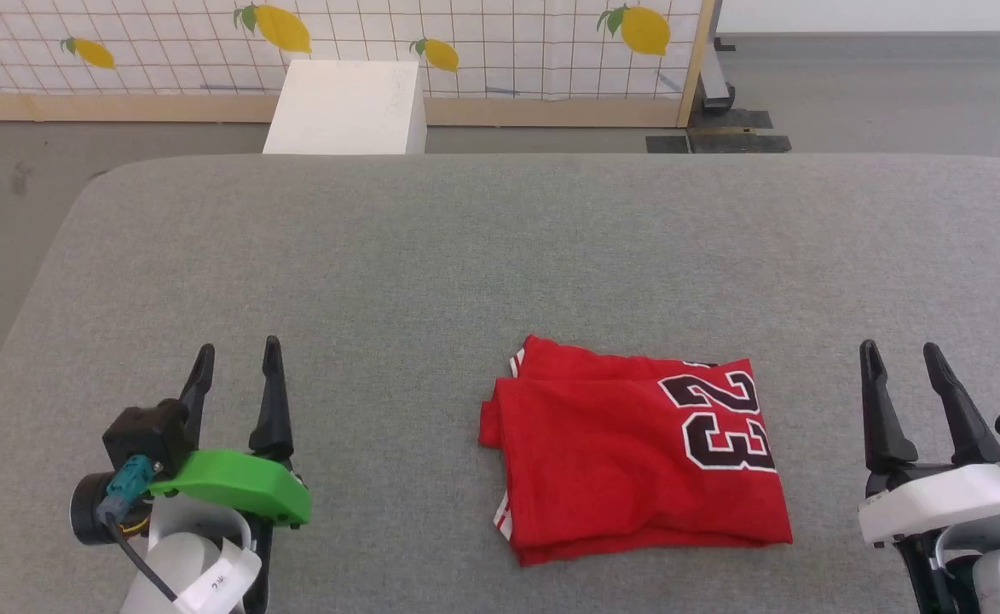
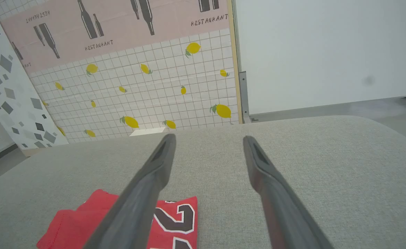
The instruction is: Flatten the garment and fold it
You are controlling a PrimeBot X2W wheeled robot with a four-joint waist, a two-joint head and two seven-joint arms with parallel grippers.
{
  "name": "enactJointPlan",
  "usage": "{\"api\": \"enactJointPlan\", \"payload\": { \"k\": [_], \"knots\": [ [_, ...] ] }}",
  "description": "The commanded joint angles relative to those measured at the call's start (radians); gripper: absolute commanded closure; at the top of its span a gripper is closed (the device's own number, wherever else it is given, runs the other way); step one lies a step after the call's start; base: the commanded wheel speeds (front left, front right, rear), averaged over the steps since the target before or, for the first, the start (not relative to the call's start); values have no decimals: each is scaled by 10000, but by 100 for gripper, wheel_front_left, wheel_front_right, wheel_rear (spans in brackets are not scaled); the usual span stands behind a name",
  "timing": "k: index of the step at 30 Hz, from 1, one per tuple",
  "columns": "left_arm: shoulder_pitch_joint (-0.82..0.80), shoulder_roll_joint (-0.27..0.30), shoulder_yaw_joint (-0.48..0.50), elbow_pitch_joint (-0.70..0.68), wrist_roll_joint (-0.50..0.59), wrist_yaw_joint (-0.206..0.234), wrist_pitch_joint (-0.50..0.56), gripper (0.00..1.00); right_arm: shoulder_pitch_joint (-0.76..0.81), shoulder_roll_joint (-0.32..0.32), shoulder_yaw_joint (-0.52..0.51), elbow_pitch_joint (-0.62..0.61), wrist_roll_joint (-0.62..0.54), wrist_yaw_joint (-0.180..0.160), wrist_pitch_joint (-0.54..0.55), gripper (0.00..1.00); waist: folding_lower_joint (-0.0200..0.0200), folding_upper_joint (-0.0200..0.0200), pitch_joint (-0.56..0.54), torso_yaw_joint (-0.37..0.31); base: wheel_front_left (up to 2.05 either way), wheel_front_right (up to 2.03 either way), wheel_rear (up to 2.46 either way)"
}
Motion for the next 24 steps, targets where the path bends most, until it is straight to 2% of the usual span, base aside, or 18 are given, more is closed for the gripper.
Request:
{"api": "enactJointPlan", "payload": {
  "k": [1,24],
  "knots": [
    [53,58,-38,46,-30,39,12,0,102,47,-18,41,-99,-13,-40,0,0,0,44,18,0,0,0],
    [-10,152,-389,357,-12,151,229,0,-47,49,-23,317,-308,-13,39,0,0,0,203,10,0,0,0]
  ]
}}
